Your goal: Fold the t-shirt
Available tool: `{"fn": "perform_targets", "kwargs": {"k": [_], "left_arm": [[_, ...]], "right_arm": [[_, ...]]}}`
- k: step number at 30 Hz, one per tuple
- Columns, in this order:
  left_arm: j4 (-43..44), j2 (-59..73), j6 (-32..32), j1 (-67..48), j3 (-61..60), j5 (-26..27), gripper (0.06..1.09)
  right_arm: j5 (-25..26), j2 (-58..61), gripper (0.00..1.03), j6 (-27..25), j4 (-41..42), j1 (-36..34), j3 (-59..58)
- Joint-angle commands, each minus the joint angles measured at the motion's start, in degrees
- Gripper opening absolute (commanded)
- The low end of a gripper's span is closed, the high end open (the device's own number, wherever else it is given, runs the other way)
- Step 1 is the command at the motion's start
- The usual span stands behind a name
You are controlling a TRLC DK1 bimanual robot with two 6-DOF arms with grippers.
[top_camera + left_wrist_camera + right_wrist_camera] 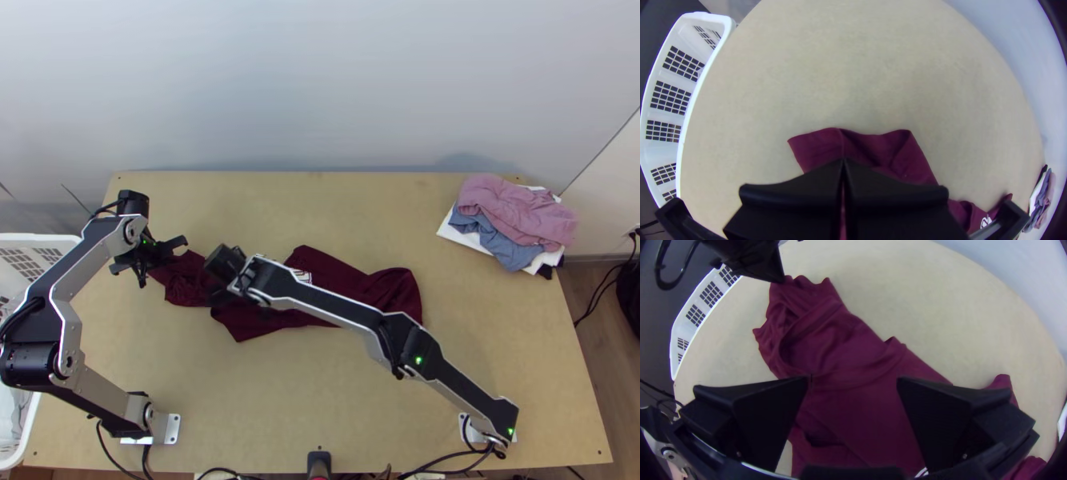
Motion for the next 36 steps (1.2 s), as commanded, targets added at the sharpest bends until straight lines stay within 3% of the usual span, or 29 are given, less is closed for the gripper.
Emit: {"fn": "perform_targets", "kwargs": {"k": [1, 13, 15, 17, 20, 21, 29, 36], "left_arm": [[-0.3, -0.4, 0.0, 0.2, -0.8, 0.0, 0.1], [-0.3, -0.4, 0.4, 1.8, -1.5, 0.1, 0.1], [-0.3, -0.5, 0.4, 1.7, -1.4, 0.1, 0.1], [-0.3, -0.5, 0.4, 1.8, -1.3, 0.1, 0.1], [-0.2, -0.4, 0.4, 1.8, -1.3, 0.1, 0.1], [-0.2, -0.4, 0.4, 1.8, -1.2, 0.1, 0.1], [-0.9, -2.5, -0.1, 1.7, 1.3, 1.0, 0.1], [-5.6, -7.9, -2.0, 1.0, 10.6, 1.5, 0.1]], "right_arm": [[-1.1, 1.1, 0.93, -0.6, 2.9, 3.3, 0.8], [-1.1, 4.7, 0.91, -1.7, 8.8, 4.6, 1.2], [-1.0, 5.2, 0.69, -1.8, 9.8, 4.4, 1.4], [-1.0, 5.3, 0.38, -2.4, 10.6, 4.2, 1.5], [-1.0, 5.4, 0.17, -3.7, 10.2, 4.1, 1.6], [-1.0, 5.3, 0.04, -4.0, 10.0, 4.0, 1.6], [-0.3, -0.6, 0.03, -3.2, 3.4, 1.9, 1.6], [1.3, -10.8, 0.03, -0.9, -1.7, -2.4, 1.5]]}}
